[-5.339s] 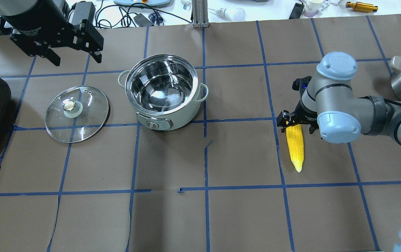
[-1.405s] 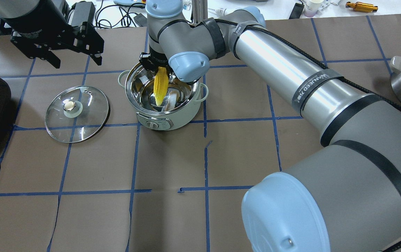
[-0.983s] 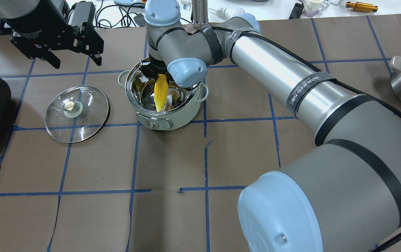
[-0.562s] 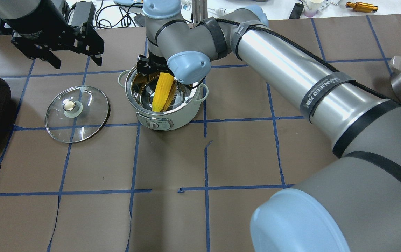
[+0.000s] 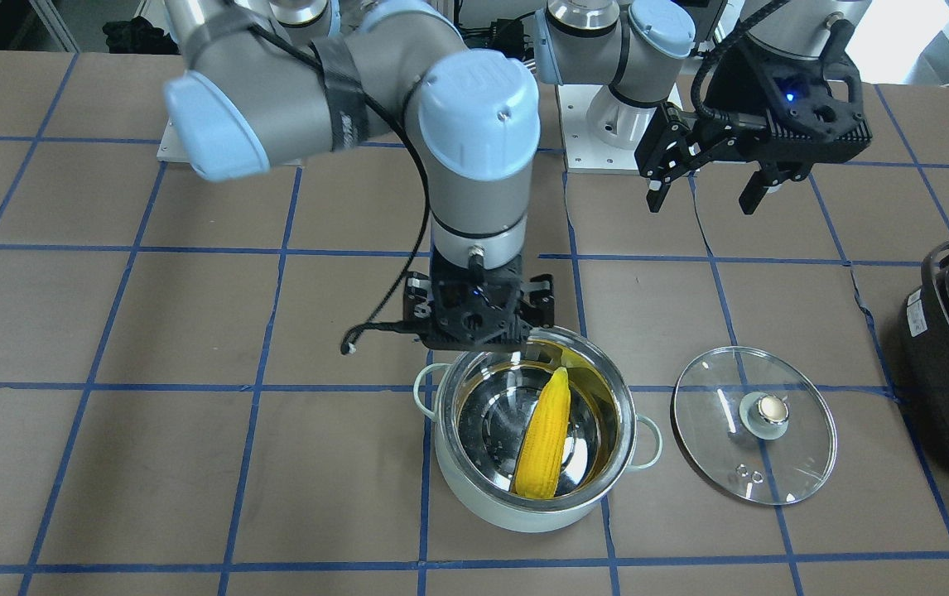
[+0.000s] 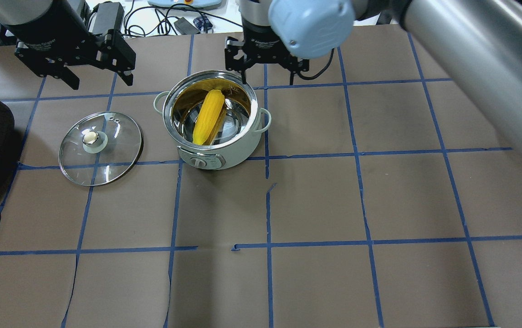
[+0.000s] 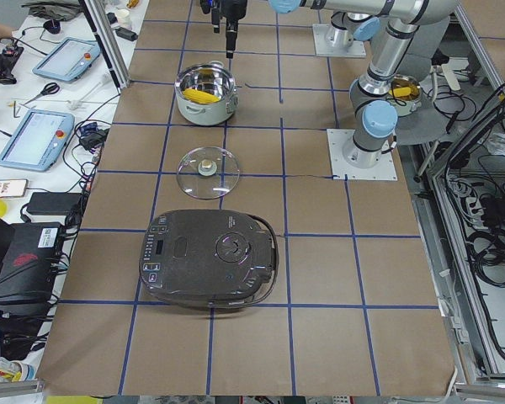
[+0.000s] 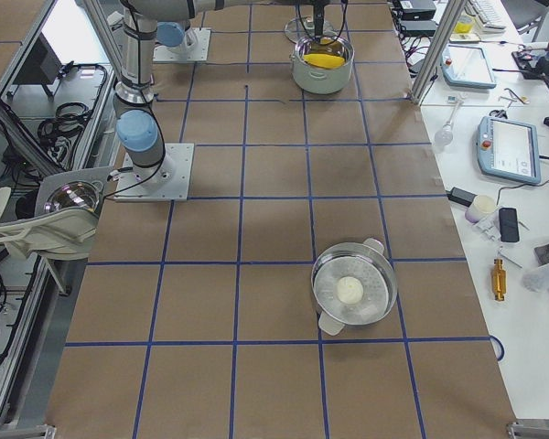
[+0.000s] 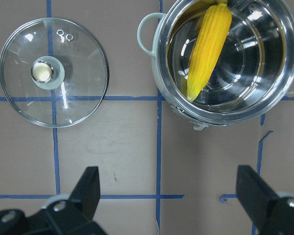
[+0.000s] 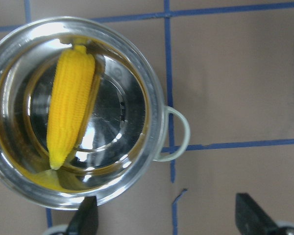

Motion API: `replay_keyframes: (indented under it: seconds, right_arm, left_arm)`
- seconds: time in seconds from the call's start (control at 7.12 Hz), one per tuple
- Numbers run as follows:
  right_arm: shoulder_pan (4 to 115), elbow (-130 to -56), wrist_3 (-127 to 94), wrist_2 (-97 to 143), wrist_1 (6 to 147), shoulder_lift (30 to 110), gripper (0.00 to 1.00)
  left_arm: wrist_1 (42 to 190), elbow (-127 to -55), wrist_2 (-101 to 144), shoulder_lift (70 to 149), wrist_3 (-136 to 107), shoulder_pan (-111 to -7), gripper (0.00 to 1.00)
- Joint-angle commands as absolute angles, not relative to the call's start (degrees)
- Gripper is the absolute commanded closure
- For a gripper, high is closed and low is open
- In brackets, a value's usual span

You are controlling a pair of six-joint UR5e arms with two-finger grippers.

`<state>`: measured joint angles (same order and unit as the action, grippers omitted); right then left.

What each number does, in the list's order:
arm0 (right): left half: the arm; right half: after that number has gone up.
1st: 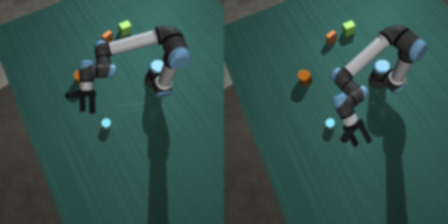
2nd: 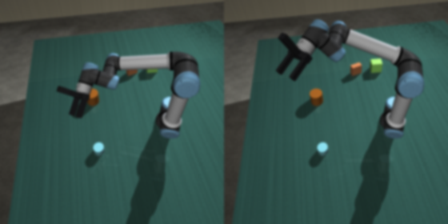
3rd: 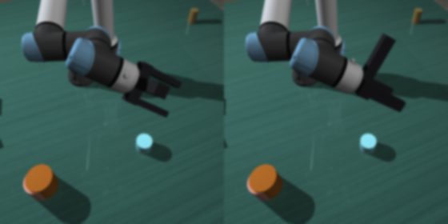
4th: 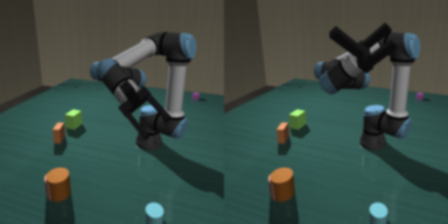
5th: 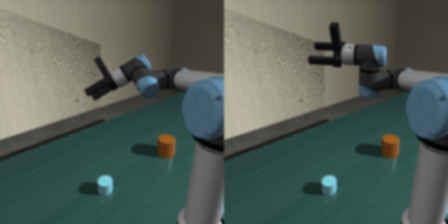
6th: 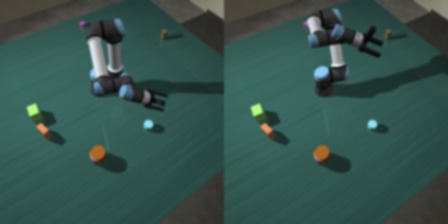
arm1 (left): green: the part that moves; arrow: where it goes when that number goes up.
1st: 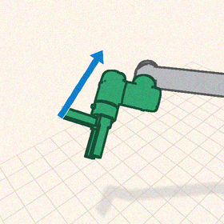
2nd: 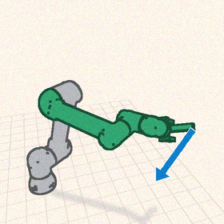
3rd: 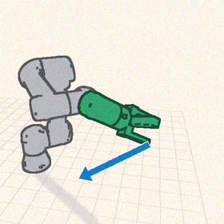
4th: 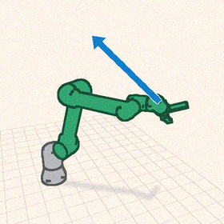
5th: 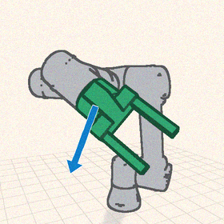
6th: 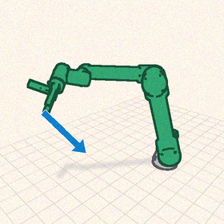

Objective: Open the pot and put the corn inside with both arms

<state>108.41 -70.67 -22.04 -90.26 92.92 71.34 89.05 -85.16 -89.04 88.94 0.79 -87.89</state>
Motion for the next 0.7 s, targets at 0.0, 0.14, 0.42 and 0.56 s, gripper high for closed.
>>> replay_keyframes:
  seconds: [0.0,0.14,0.42,0.56]
  right_arm:
    - [101.19,-78.53,-11.83,-90.61,91.23,80.99,0.04]
    - [98.38,-82.66,-9.25,-90.53,91.23,84.86,0.04]
    - [94.76,-87.87,-4.84,-90.53,92.02,89.37,0.07]
    - [94.66,-89.54,-4.57,-90.53,92.63,90.43,0.06]
  left_arm:
    - [89.03,-85.17,-89.03,88.95,0.88,-87.80,0.00]
    - [89.03,-85.17,-89.03,88.95,0.88,-87.98,0.00]
    - [89.12,-85.17,-89.03,88.86,0.88,-87.89,0.00]
    - [89.03,-85.17,-89.03,88.94,0.88,-87.89,0.00]
